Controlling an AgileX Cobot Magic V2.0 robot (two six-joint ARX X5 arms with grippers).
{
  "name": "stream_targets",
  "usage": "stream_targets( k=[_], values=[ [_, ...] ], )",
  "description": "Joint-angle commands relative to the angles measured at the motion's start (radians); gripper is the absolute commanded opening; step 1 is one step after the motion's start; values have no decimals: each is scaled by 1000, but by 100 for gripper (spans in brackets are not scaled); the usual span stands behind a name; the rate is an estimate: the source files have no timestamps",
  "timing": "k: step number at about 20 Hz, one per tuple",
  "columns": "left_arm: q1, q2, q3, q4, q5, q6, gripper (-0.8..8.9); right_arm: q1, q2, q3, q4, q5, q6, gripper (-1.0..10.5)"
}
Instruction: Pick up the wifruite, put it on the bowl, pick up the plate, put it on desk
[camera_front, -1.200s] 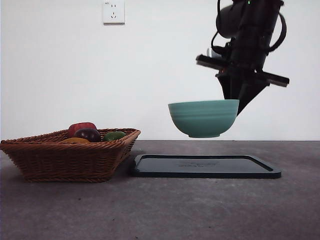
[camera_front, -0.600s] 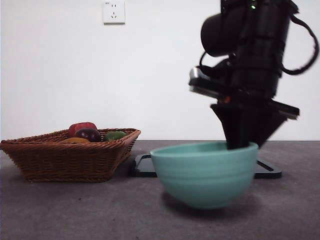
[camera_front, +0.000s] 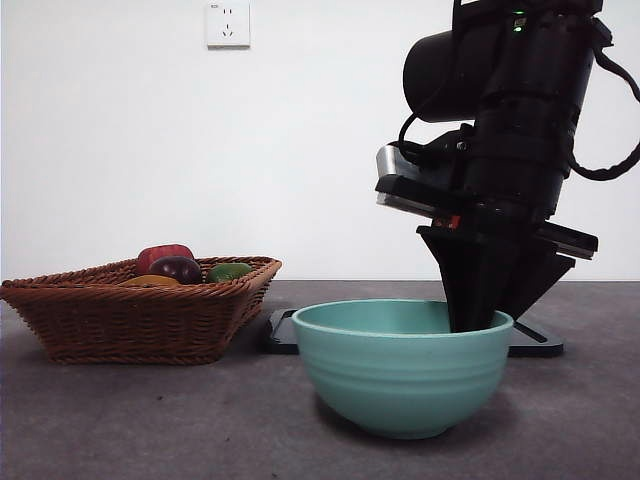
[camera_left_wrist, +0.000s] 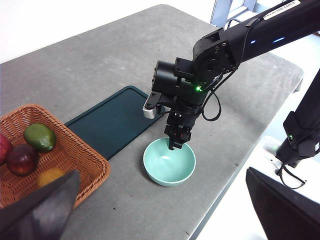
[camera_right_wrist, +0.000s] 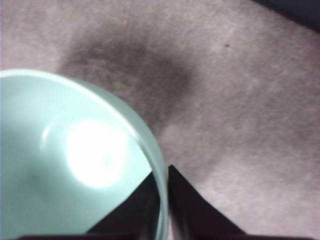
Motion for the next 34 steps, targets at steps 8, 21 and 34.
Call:
stream_targets(
  k=[8, 21, 34],
  values=[
    [-8, 8, 12, 6, 2, 8, 531, 8, -189, 7, -20, 95, -3, 508],
    [-9, 8, 12, 7, 2, 16, 531, 10, -948, 175, -309, 116, 49, 597],
    [-9, 8, 12, -20, 2, -2, 530, 10, -1096, 286, -478, 135, 47, 597]
  ],
)
